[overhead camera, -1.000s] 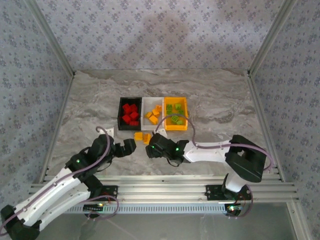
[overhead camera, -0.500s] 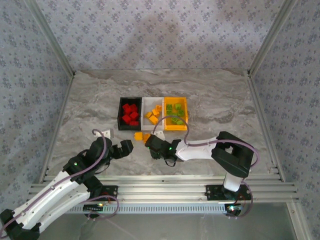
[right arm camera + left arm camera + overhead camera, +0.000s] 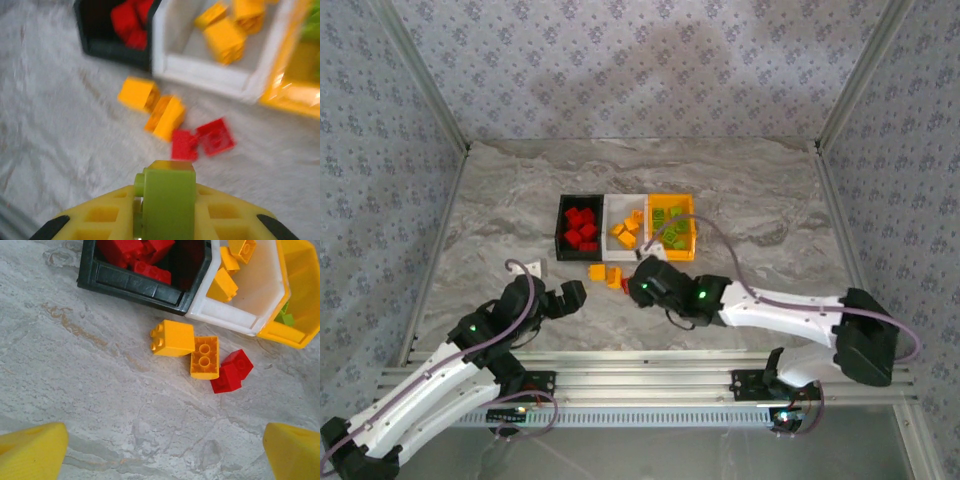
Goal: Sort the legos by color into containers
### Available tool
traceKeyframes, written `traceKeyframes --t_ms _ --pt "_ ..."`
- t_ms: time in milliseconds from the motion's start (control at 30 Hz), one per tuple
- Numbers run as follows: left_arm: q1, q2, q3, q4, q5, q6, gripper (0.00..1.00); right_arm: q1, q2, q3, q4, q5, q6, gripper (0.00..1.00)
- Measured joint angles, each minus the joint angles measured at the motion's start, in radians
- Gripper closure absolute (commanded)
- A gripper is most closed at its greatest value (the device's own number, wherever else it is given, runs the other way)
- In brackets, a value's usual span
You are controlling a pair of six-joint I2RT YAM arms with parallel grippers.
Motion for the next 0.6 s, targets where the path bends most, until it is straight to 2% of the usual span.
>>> traceKeyframes --t_ms 133,267,433,600 --pt "0.0 0.004 -0.007 0.0 0.0 -0.006 0.0 -0.179 -0.005 0.034 -0.034 -0.003 -0.009 0.73" --pt "0.0 0.004 -0.008 0.0 0.0 -0.01 0.0 -0.332 0.096 0.1 -0.043 -0.024 -0.037 0.73" --pt "0.0 0.004 -0.011 0.0 0.0 -0.011 0.0 -0.417 0.282 0.229 -0.062 -0.047 -0.059 0.71" --pt "0.0 0.004 -0.021 0.002 0.0 -0.014 0.0 -0.461 0.409 0.34 -0.092 -0.054 -0.069 0.64"
